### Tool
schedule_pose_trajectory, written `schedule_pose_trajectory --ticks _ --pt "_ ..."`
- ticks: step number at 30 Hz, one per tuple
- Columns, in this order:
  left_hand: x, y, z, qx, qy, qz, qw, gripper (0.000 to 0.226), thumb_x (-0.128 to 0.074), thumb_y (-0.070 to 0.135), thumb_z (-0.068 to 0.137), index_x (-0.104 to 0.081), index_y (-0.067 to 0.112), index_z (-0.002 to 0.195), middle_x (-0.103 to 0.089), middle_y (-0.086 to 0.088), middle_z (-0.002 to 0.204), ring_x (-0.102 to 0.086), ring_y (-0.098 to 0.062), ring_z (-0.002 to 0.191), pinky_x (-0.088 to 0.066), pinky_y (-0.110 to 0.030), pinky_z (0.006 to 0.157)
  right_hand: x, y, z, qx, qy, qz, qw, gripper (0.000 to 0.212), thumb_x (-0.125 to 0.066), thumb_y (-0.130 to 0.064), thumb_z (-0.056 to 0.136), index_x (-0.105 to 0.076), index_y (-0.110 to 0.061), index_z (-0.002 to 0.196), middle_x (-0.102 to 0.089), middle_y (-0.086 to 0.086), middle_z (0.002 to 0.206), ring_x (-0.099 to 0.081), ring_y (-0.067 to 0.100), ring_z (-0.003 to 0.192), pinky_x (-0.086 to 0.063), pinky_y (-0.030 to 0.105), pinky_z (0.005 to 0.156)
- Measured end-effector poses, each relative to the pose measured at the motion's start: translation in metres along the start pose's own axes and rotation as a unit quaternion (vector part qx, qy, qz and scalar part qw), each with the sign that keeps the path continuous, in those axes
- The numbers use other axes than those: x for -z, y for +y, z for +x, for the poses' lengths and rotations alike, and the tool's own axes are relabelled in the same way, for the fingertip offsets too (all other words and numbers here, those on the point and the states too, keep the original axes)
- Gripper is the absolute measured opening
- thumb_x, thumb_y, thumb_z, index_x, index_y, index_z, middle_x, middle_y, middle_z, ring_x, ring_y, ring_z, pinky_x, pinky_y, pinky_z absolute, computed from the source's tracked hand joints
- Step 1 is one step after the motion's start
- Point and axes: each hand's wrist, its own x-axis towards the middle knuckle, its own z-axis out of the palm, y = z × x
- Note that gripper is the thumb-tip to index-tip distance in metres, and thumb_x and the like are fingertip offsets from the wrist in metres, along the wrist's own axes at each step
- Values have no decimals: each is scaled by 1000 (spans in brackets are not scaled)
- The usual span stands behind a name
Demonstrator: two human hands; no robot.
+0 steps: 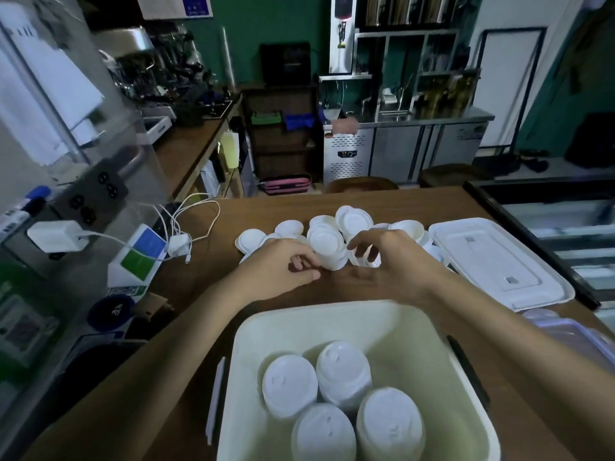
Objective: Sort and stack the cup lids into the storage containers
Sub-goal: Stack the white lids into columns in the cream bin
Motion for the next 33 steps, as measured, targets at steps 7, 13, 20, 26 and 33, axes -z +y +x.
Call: schedule_pose_trajectory --ticks 7,13,20,26,33 --pt "-15 -48 67 38 2 59 998 61 -81 33 88 -57 26 144 -57 7 140 -52 -9 128 -43 -30 102 -23 34 67 -95 -50 -40 993 72 -87 -48 74 -59 -25 136 -68 -5 122 -64 21 107 -55 41 92" --pt "-30 -75 125 30 -55 94 994 89 -84 37 84 -37 19 158 -34 5 164 -31 -14 150 -28 -28 116 -43 51 101 -96 -72 -106 987 86 -79 -58 69 -51 -16 140 -59 8 134 -53 29 124 -48 43 101" --pt "-32 -76 169 5 -179 130 975 72 -82 44 74 -57 17 135 -57 1 142 -53 -25 131 -43 -37 112 -58 83 119 -27 -158 -330 930 94 -81 -58 70 -38 -21 145 -48 3 142 -44 23 135 -26 46 118" --pt "-37 -76 175 -13 -205 140 969 31 -76 45 65 -60 25 82 -65 -5 89 -68 -26 83 -58 -52 67 -58 91 122 -17 -136 -295 946 83 -82 -51 72 -48 -22 142 -60 0 130 -55 22 124 -32 38 112" --pt "-22 -73 152 14 -139 81 987 68 -95 46 65 -60 33 122 -56 21 116 -51 -4 110 -43 -20 84 -46 86 114 -41 -82 -137 986 86 -88 -49 70 -47 -25 143 -47 -5 139 -62 22 110 -46 30 76"
